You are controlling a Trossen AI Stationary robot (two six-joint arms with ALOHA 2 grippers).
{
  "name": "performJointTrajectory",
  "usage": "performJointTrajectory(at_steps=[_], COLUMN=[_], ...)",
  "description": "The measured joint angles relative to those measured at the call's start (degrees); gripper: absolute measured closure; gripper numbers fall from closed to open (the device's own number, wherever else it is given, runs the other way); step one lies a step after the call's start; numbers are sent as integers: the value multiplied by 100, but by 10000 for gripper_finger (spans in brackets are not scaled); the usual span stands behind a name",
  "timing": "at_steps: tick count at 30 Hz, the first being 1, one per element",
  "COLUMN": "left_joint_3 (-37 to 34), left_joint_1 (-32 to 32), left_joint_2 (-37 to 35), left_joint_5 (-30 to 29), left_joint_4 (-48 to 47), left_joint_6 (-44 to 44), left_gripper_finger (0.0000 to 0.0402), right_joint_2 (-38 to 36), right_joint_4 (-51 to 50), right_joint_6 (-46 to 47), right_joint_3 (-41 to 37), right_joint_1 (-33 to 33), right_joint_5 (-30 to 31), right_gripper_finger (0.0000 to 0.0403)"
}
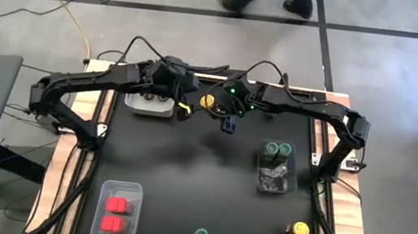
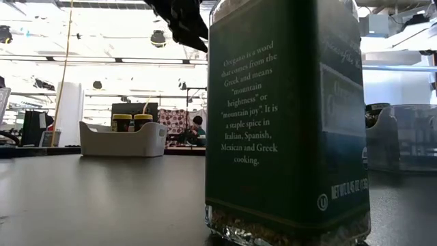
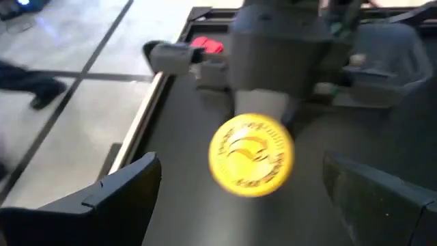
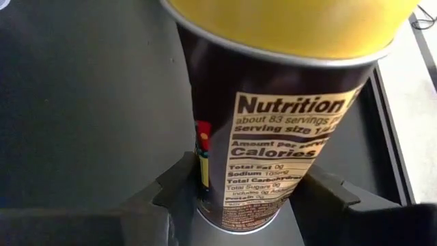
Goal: Sort spices by type
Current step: Put the top yellow seasoning bottle into the gray bin
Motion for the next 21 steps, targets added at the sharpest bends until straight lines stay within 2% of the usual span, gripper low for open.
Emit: performJointTrajectory(at_steps=[5, 14, 21], left_joint_3=[8, 277, 524], left_joint_1=[-24, -34, -37], left_joint_2=[144, 717, 846], left_joint_5=[482, 402, 398], left_joint_4=[116, 227, -301], left_joint_6=[-44, -190, -24], left_gripper_finger=[18, 19, 19], right_joint_2=[0, -2, -4], right_joint_4=[30, 4, -14], right_joint_6=[-95, -101, -61], right_joint_3=[0, 0, -1], right_joint_1=[7, 6, 27], right_joint_5=[-2, -3, -5], right_gripper_finger=[188, 188, 188])
